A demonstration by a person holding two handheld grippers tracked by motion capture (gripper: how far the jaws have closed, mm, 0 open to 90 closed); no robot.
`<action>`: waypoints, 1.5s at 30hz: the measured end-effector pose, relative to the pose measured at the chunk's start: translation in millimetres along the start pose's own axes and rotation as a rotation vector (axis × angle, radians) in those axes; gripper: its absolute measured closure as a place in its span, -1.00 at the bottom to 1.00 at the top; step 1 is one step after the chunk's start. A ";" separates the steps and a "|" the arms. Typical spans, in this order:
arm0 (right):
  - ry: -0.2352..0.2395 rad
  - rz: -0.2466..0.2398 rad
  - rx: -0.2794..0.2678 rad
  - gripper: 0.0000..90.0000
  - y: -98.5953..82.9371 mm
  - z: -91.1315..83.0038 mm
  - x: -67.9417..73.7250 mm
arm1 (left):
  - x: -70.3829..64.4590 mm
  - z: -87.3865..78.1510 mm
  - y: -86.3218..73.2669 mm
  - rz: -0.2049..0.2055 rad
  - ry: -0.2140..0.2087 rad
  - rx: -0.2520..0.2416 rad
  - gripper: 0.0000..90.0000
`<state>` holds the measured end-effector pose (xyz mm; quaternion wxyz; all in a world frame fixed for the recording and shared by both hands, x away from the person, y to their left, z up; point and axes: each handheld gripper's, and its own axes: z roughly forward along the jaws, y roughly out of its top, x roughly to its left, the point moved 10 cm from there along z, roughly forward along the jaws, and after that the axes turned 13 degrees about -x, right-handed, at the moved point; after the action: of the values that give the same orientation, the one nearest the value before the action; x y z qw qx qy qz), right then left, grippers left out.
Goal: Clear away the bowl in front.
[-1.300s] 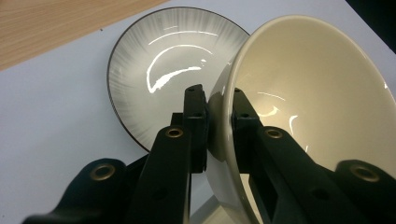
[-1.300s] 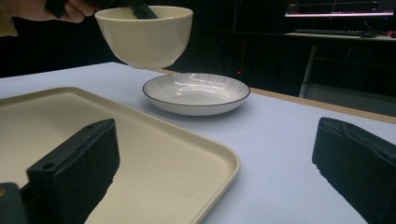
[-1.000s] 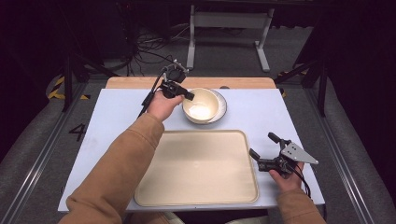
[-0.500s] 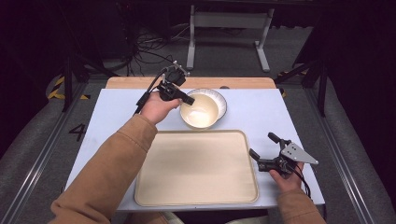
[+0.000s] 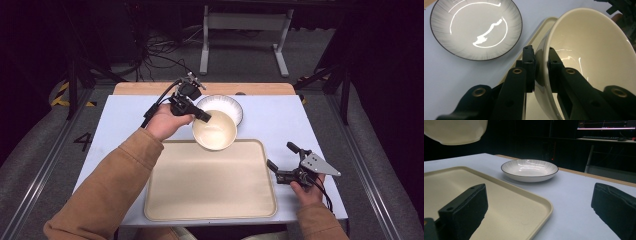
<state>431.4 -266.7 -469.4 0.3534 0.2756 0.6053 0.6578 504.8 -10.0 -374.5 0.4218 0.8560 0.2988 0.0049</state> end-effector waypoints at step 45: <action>0.000 0.002 -0.002 -0.97 0.1 -0.1 0.2 | -30.9 27.4 -73.1 0.076 -0.108 0.203 0.82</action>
<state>431.2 -266.6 -469.3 0.3528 0.2759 0.6044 0.6589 449.5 -11.6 -437.7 0.3480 0.9041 0.2418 -0.0557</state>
